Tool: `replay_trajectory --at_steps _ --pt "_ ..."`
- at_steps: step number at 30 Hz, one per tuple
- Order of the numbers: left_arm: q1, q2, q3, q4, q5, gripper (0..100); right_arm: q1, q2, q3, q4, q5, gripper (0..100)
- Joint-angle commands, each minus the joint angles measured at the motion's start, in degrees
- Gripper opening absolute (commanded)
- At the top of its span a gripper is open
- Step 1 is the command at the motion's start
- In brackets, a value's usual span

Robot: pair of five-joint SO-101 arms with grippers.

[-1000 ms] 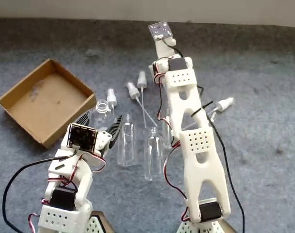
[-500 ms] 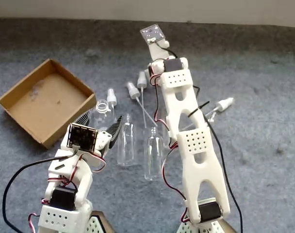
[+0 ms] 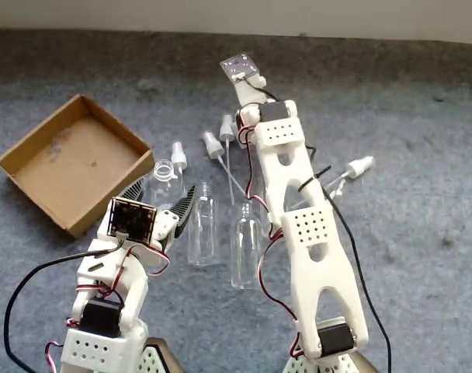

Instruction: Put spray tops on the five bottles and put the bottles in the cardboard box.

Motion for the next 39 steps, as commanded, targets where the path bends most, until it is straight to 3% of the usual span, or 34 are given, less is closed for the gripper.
replay_trajectory --at_steps 1,6,19,27,39 --pt "0.8 -0.3 1.1 0.4 0.4 20 1.6 -0.2 -4.3 0.7 1.1 12.6" --pt "0.8 -0.3 1.1 0.4 0.4 20 1.6 -0.3 -6.6 1.9 1.2 4.1" --pt "0.8 -0.3 1.1 0.6 0.4 20 8.6 -4.9 -27.1 18.8 1.1 4.0" --pt "0.8 -0.3 1.1 0.6 0.4 20 13.1 -11.9 -25.9 21.7 0.9 4.1" --pt "0.8 -0.3 1.1 0.6 0.4 20 13.0 -22.1 -25.8 21.4 0.9 4.1"
